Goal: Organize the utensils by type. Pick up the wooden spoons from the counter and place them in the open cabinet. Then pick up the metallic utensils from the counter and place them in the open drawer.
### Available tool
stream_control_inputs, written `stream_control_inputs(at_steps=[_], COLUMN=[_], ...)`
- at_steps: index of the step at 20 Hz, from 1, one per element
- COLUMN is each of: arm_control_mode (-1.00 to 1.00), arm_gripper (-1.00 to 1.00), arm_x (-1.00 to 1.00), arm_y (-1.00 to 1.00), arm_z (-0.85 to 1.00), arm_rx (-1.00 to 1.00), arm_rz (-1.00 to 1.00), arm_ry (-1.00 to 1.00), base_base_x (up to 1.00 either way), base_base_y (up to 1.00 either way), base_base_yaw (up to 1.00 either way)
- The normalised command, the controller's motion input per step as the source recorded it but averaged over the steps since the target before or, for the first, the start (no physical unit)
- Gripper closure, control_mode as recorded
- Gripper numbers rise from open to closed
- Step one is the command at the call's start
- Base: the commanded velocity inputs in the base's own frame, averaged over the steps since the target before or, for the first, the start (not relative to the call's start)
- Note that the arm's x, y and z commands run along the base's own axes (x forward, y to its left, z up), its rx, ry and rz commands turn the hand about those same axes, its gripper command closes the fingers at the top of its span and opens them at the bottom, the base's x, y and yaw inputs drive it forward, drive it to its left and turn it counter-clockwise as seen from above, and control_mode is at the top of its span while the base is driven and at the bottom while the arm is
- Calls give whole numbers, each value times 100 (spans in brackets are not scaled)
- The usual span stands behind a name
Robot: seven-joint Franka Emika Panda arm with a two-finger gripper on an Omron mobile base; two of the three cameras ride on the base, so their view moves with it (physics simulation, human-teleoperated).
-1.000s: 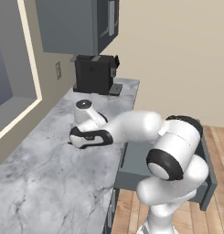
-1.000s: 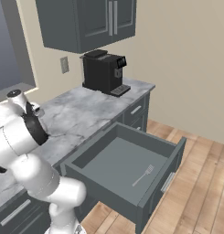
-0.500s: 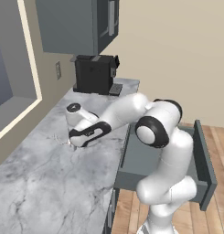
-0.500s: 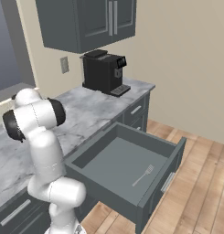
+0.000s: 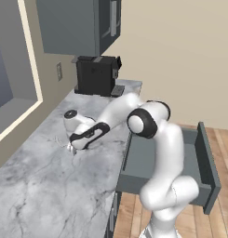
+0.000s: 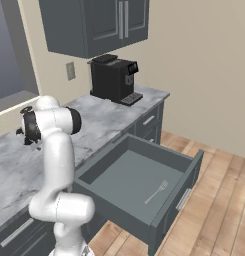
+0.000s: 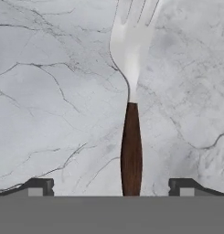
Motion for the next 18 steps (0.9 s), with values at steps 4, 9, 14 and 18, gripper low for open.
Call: stream_control_inputs(at_steps=[4,9,14,18], arm_control_mode=[-100,-100,-100,-100], arm_gripper=[-100,-100,-100,100], arm_x=[37,30,11,2], arm_y=[10,6,-8,-18], arm_z=[-45,-46,-85,-98], arm_rx=[-4,-1,0,0], arm_rz=[0,0,0,0], arm_ry=[2,0,0,0], base_base_x=[0,0,0,0], base_base_y=[0,0,0,0], base_base_yaw=[0,0,0,0])
